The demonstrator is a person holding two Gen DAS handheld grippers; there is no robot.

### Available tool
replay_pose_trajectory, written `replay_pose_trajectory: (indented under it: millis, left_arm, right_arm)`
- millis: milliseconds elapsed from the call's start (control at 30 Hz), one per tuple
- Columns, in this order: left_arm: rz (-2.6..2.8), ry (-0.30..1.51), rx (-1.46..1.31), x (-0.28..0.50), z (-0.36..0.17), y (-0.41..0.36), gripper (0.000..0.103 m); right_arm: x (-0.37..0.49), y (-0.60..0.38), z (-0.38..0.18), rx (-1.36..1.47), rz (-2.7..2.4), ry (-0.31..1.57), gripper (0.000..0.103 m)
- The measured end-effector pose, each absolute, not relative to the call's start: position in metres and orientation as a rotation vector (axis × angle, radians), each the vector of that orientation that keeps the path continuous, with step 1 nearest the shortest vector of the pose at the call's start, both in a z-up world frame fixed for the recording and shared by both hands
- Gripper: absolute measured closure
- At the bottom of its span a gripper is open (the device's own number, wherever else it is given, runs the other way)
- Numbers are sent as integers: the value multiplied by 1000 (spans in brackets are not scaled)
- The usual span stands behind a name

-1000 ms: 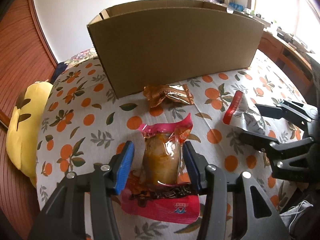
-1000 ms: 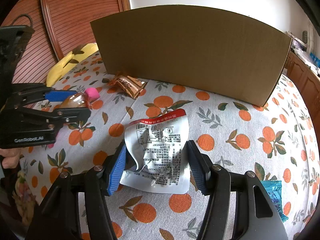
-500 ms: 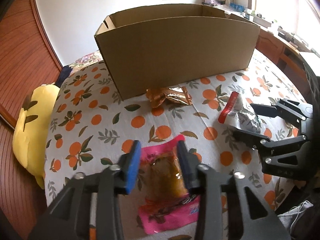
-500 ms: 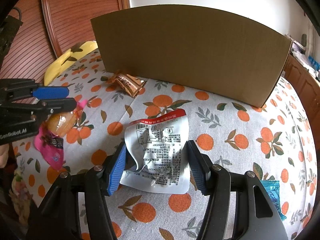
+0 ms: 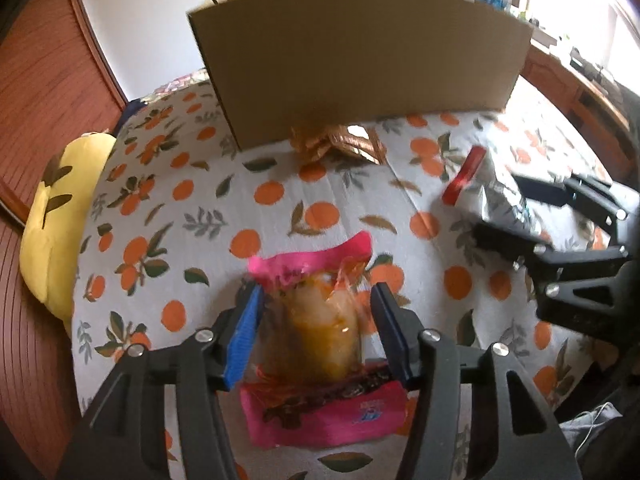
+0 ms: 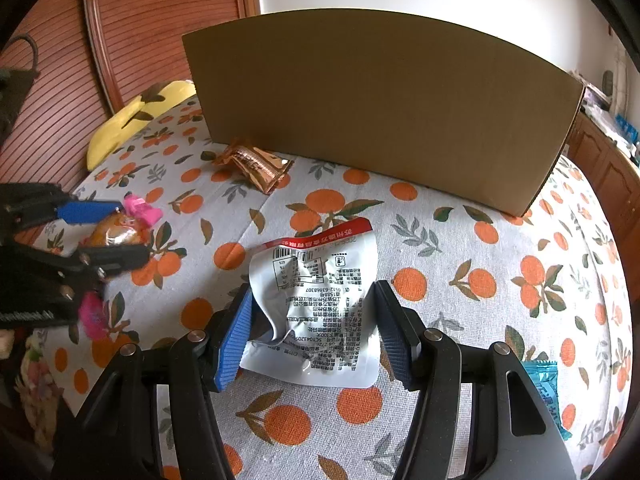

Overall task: Organize snacks
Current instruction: 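Grasp the pink-wrapped bread bag with the left gripper while the right gripper holds the foil pouch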

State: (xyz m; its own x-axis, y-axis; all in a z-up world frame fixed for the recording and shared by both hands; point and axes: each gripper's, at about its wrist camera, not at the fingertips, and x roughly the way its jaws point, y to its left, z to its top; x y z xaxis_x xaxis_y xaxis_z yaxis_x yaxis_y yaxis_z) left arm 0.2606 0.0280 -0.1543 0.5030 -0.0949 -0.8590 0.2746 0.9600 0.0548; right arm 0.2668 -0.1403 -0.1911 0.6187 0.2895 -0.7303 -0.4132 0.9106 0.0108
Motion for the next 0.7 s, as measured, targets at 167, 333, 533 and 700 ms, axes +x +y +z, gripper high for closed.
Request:
replay_pose_trajectory:
  millis: [167,333,533,700]
  left_arm:
    - [-234,1023,125,259,-155,37,54]
    - [-218,997,131,254,-152,39,62]
    - [-222,953,99,249,-139,42,63]
    - [-235,903,91,250,-119,39,63]
  right_arm:
    - [267,-140,-191,-167,405,808,43]
    - [268,-139,-192,-169,405,809,43]
    - [268,-140,-192,-170,394,803,44]
    - [266,-142,-191,-157,385,789,46]
